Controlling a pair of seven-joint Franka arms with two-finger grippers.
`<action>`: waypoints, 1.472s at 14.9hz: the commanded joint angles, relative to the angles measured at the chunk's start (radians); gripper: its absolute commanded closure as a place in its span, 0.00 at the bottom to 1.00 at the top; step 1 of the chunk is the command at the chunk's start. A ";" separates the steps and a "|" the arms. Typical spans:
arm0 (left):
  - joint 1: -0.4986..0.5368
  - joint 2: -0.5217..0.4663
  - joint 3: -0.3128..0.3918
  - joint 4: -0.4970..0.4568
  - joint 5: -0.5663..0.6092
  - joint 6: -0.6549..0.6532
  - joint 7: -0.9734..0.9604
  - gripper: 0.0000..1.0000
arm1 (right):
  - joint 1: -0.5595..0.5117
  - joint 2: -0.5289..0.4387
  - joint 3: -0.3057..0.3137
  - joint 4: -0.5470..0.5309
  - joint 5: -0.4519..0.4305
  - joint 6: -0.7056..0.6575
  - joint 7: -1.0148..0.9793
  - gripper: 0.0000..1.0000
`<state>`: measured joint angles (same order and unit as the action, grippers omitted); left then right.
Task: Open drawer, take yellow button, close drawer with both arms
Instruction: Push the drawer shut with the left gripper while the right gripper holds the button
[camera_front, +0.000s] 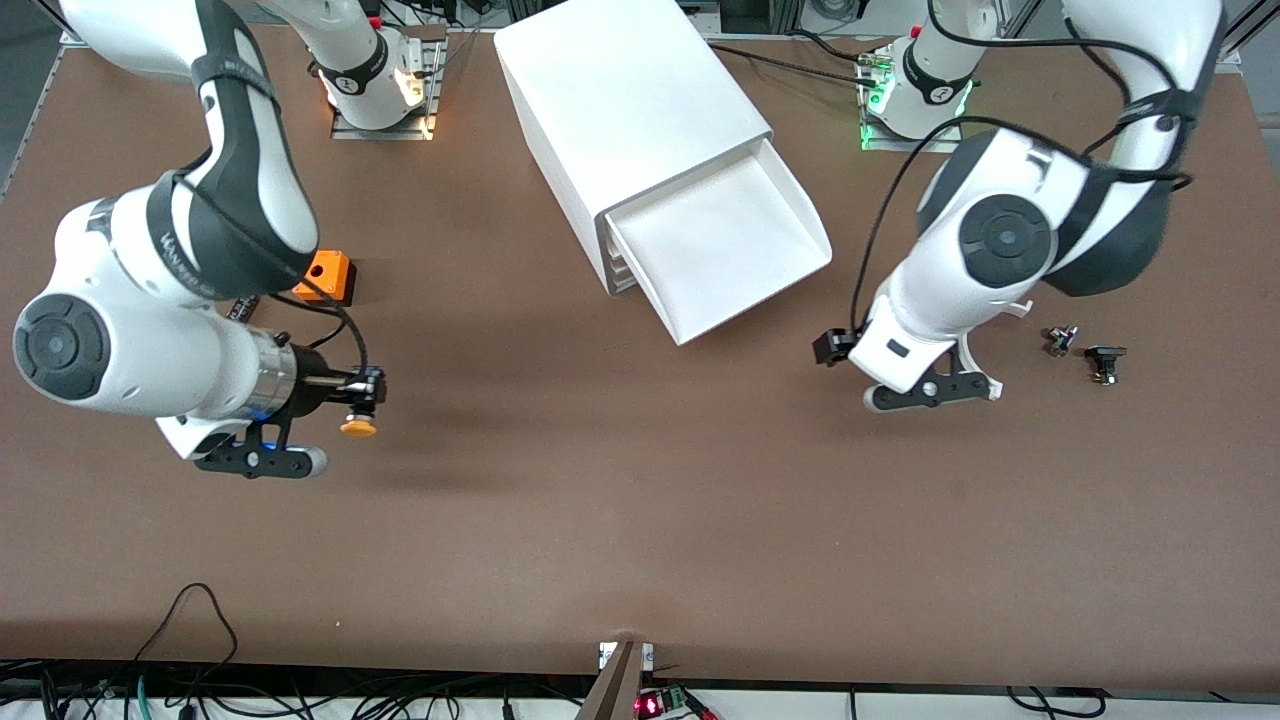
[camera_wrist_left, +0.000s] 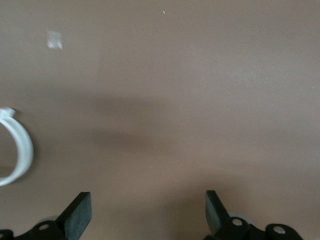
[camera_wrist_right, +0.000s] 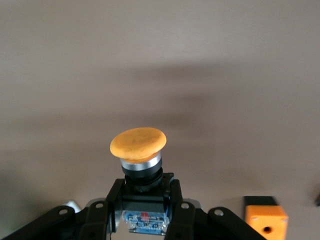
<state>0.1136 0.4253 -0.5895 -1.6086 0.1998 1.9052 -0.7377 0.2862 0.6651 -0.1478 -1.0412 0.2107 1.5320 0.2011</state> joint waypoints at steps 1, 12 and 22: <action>-0.029 -0.019 -0.006 -0.089 0.027 0.092 -0.156 0.00 | 0.007 -0.028 -0.061 -0.158 -0.001 0.089 -0.106 1.00; -0.015 -0.045 -0.173 -0.254 0.029 0.167 -0.476 0.00 | -0.085 -0.039 -0.081 -0.615 0.104 0.554 -0.342 1.00; 0.001 -0.059 -0.294 -0.318 -0.003 0.144 -0.476 0.00 | -0.088 0.016 -0.081 -0.657 0.108 0.648 -0.328 0.63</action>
<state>0.0922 0.3999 -0.8489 -1.8898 0.2005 2.0620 -1.2052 0.2008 0.6858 -0.2314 -1.6919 0.2971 2.1665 -0.1204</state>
